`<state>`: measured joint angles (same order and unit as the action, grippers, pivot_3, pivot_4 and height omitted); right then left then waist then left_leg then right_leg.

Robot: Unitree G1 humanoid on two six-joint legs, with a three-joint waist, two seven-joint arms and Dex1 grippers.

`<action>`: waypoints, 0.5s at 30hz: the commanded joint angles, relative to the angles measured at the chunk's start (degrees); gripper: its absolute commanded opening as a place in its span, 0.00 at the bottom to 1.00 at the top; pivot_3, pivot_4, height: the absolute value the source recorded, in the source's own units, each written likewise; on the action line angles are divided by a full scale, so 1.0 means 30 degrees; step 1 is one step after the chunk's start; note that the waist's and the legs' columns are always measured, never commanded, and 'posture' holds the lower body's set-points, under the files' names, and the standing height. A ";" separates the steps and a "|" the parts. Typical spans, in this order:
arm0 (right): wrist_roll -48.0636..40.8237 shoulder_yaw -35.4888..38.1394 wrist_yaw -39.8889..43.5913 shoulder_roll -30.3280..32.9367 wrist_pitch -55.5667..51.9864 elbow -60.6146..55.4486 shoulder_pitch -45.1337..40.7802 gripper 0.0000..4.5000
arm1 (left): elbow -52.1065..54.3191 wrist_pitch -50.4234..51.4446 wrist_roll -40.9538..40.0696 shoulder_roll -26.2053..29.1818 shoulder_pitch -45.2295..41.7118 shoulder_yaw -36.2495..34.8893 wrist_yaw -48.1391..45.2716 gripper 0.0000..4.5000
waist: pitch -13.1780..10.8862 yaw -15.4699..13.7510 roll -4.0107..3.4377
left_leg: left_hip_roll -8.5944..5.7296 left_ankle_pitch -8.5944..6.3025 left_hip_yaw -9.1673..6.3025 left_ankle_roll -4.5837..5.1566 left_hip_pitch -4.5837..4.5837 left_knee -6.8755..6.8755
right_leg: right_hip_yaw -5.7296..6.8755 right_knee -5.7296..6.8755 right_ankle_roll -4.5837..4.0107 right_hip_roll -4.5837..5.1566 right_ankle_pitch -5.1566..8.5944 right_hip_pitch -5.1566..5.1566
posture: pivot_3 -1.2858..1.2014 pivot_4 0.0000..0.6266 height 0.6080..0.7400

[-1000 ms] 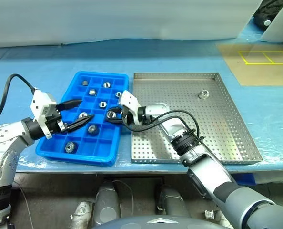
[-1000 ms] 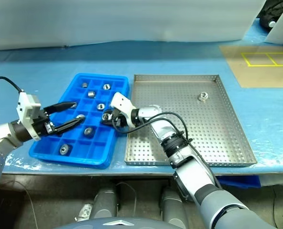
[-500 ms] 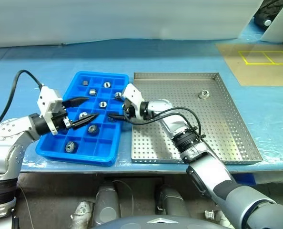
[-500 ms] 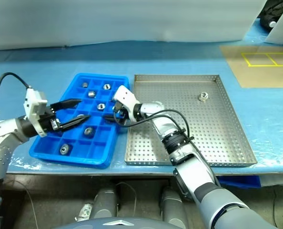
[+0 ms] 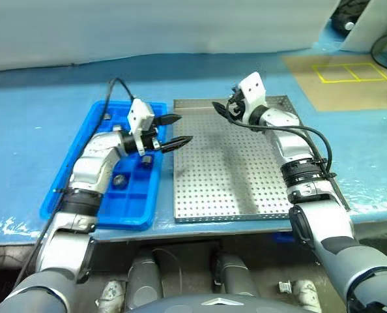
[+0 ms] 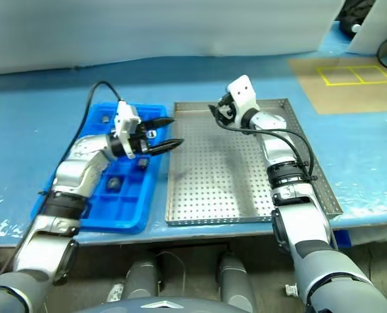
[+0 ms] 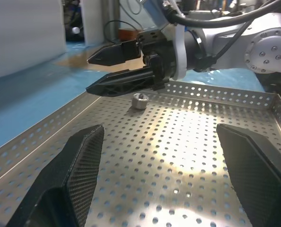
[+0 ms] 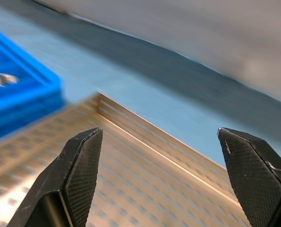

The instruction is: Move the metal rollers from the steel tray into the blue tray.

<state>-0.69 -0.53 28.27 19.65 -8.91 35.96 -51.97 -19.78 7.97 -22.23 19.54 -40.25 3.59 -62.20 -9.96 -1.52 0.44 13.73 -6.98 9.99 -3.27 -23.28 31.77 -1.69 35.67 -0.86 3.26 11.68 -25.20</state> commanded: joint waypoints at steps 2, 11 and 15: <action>0.0431 0.0749 -0.2192 0.0274 0.1175 0.1331 -0.0196 0.89 | -0.2482 -0.1782 0.0540 -0.1142 -0.1841 0.0271 -0.1012 0.89 | -0.0001 0.0385 0.0002 | -0.0001 -0.0013 0.0002 0.0023 -0.0001 0.0004 | 0.0000 -0.0006 -0.0001 -0.0001 -0.0001 0.0001 | 0.38 0.24 1.00; 0.0820 0.1408 -0.6120 0.0274 0.3252 0.7464 -0.1608 0.89 | -0.3165 -0.2381 0.0742 -0.2381 -0.2176 0.0089 -0.1226 0.89 | -0.0003 0.0696 -0.0001 | -0.0010 -0.0104 0.0016 0.0174 -0.0030 0.0180 | -0.0005 0.0018 -0.0014 0.0010 -0.0009 0.0025 | 0.39 0.24 1.00; 0.0827 0.1495 -0.7114 0.0180 0.3913 0.9267 -0.2226 0.89 | -0.2296 -0.2079 0.0656 -0.2211 -0.1472 0.0016 -0.1054 0.89 | -0.0004 0.0703 -0.0003 | -0.0007 -0.0113 0.0016 0.0190 -0.0021 0.0190 | 0.0000 0.0026 -0.0025 0.0014 -0.0016 0.0037 | 0.40 0.24 1.00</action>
<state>1.64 2.96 8.20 20.05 0.90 63.29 -56.57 -29.35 1.82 -19.93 12.41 -44.95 4.38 -65.64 -9.97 0.59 0.43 13.72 -7.32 10.04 -2.68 -23.35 32.34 -1.68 35.74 -0.93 3.30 11.63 -25.09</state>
